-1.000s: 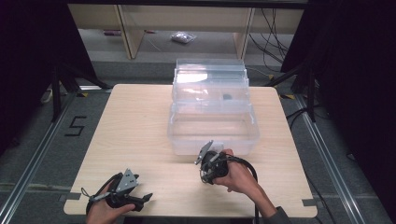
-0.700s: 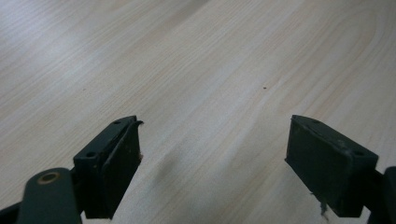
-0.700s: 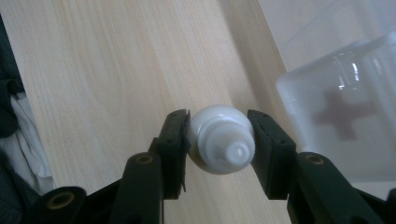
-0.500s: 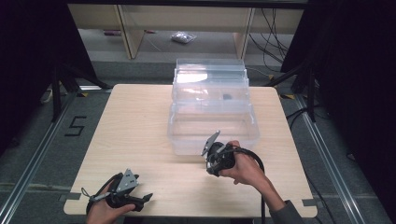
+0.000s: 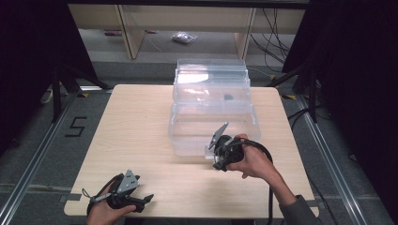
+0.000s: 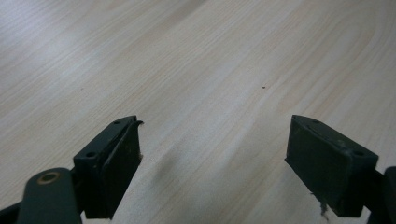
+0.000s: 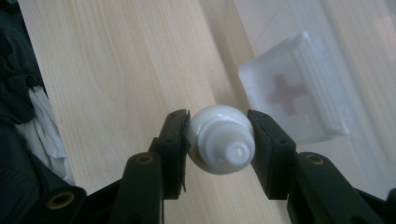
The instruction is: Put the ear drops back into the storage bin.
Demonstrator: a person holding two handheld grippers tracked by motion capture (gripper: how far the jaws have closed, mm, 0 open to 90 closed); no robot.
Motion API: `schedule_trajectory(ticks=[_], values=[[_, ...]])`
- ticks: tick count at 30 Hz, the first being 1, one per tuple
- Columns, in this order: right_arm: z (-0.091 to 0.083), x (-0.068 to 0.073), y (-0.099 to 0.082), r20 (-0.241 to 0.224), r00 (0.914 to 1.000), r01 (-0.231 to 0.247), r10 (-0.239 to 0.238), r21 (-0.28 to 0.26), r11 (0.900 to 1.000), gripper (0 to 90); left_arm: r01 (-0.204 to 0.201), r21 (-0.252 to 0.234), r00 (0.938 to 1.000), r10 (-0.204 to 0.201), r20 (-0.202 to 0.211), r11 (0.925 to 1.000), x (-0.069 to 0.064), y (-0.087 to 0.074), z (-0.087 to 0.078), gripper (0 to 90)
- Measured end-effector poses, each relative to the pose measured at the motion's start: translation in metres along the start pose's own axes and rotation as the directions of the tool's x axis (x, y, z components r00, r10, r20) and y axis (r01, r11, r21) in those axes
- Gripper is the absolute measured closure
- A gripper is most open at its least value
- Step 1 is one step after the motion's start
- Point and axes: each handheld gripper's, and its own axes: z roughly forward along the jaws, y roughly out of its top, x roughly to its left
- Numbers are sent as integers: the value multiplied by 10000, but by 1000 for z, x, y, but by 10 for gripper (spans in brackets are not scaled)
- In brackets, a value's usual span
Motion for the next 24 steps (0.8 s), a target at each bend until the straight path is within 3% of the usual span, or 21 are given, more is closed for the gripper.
schedule_trajectory(ticks=[4,8,11,12,13,15,17,22,24], values=[[-5,-5,1,63,9997,244,-243,-143,9996,602,33,-30,10000,-33,20,10000,0,0,0,173],[-14,-8,1,81,9999,-73,74,-38,10000,602,22,-5,10000,-22,-27,10000,0,0,0,173],[-18,-11,2,213,9996,171,-167,-193,9997,602,143,-69,9999,-142,90,9999,-1,0,1,173],[-23,-12,2,148,9998,-102,102,38,9999,603,265,-79,9996,-265,41,9996,-2,-1,1,173],[-25,-15,2,239,9997,30,-27,-125,9999,602,-122,120,9999,123,-36,9999,1,0,0,173],[-31,-20,2,202,9998,93,-91,-99,9999,603,154,-81,9998,-154,96,9998,-1,0,1,173],[-33,-22,2,332,9994,133,-126,-230,9996,603,-37,94,10000,37,-4,9999,1,0,1,173],[-46,-33,1,542,9983,-189,203,-269,9995,603,151,-83,9999,-151,35,9999,-1,0,1,173],[-49,-38,0,653,9974,-302,320,-287,9991,603,-14,58,10000,14,-31,10000,1,0,1,173]])
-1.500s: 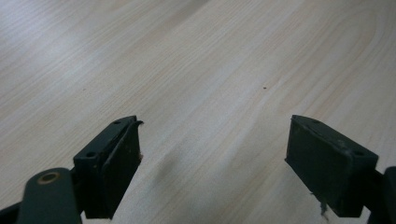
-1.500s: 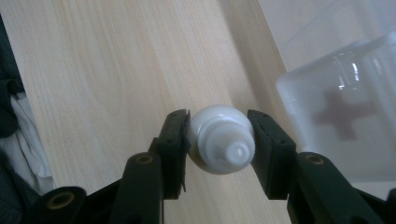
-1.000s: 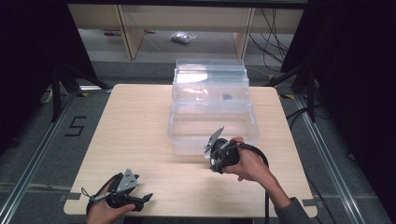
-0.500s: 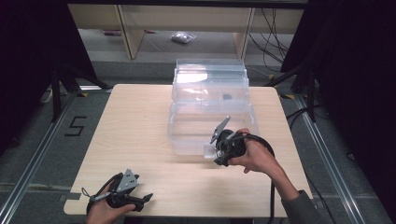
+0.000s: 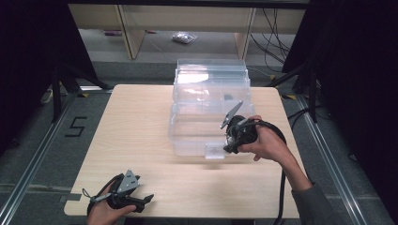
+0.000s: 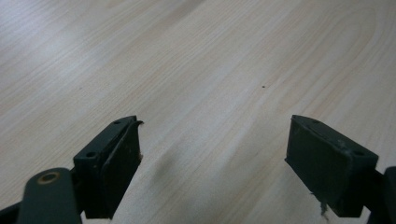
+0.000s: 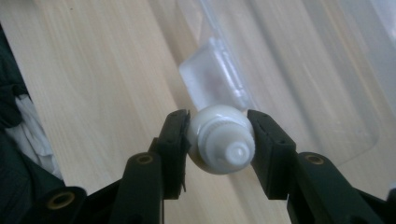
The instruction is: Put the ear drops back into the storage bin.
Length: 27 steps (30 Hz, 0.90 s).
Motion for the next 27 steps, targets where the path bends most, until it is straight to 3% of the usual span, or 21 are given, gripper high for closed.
schedule_trajectory(ticks=[3,11,12,15,18,19,20,27], values=[[-5,-8,-1,65,9994,-348,347,29,9994,602,-2,48,10000,2,9,10000,0,0,0,173],[-15,-24,-2,291,9982,-535,532,96,9985,603,-18,12,10000,18,-29,10000,0,0,0,173],[-16,-29,-3,378,9962,-786,780,137,9968,603,-4,-2,10000,4,-2,10000,0,0,0,173],[-16,-34,-4,436,9949,-913,906,151,9957,603,-3,50,10000,3,5,10000,1,0,0,173],[-13,-42,-6,507,9923,-1144,1128,300,9930,603,147,-128,9999,-146,51,9998,-2,0,0,173],[-12,-45,-6,528,9925,-1123,1105,324,9931,603,-34,11,10000,34,-8,10000,0,0,0,173],[-8,-52,-7,546,9912,-1231,1207,433,9915,603,-2,-2,10000,2,-41,10000,0,0,0,173],[6,-67,-7,608,9844,-1696,1653,739,9827,603,-32,36,10000,32,-23,10000,0,0,0,173]])
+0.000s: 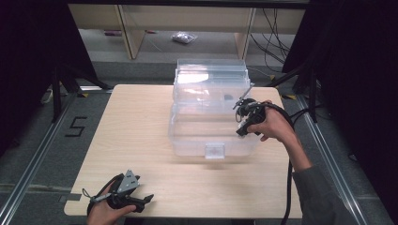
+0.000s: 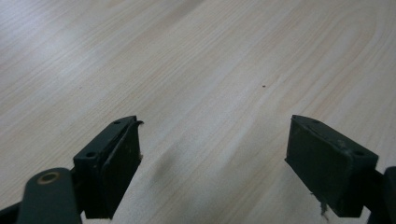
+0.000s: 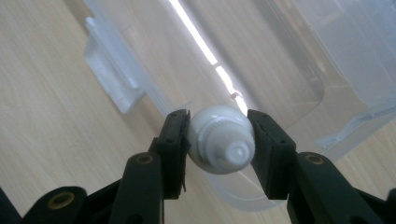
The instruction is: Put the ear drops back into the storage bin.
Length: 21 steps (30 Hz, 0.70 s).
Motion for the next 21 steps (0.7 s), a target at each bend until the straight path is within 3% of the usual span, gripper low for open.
schedule_trajectory(ticks=[5,14,18,21], values=[[17,-12,6,-36,9999,-107,108,209,9997,603,33,-30,10000,-33,-2,10000,0,0,0,173],[31,-19,10,-114,9985,-537,544,526,9972,603,196,-166,9998,-195,106,9997,-2,0,0,173],[35,-22,10,-78,9983,-574,580,578,9967,602,-108,87,9999,108,30,9999,1,0,-1,173],[39,-25,11,-85,9984,-559,566,614,9965,603,-18,20,10000,18,83,10000,0,0,0,173]])
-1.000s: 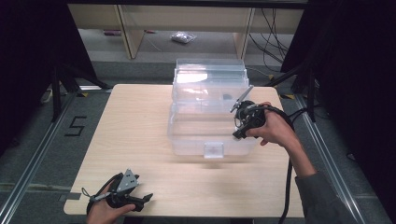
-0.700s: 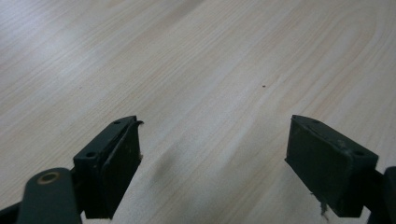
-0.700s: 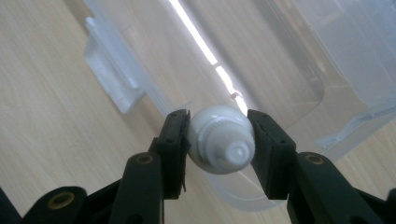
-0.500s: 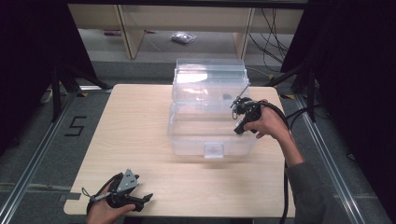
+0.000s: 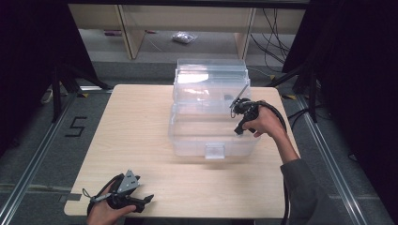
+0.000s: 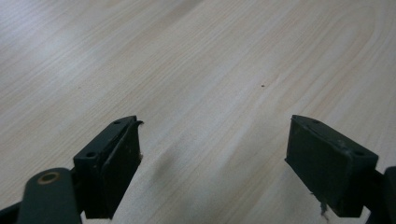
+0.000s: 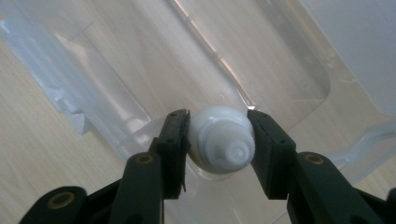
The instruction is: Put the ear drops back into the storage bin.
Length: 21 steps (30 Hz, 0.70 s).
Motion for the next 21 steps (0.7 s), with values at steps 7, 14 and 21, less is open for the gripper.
schedule_trajectory(ticks=[7,14,21], values=[[11,-4,-2,-16,9994,-331,332,292,9990,603,-20,31,10000,20,-5,10000,0,0,0,173],[19,-8,-1,-4,9989,-470,471,451,9979,603,-34,35,10000,34,-36,10000,0,0,0,173],[25,-12,0,-29,9993,-369,370,382,9986,603,-76,49,10000,76,-24,10000,1,0,0,173]])
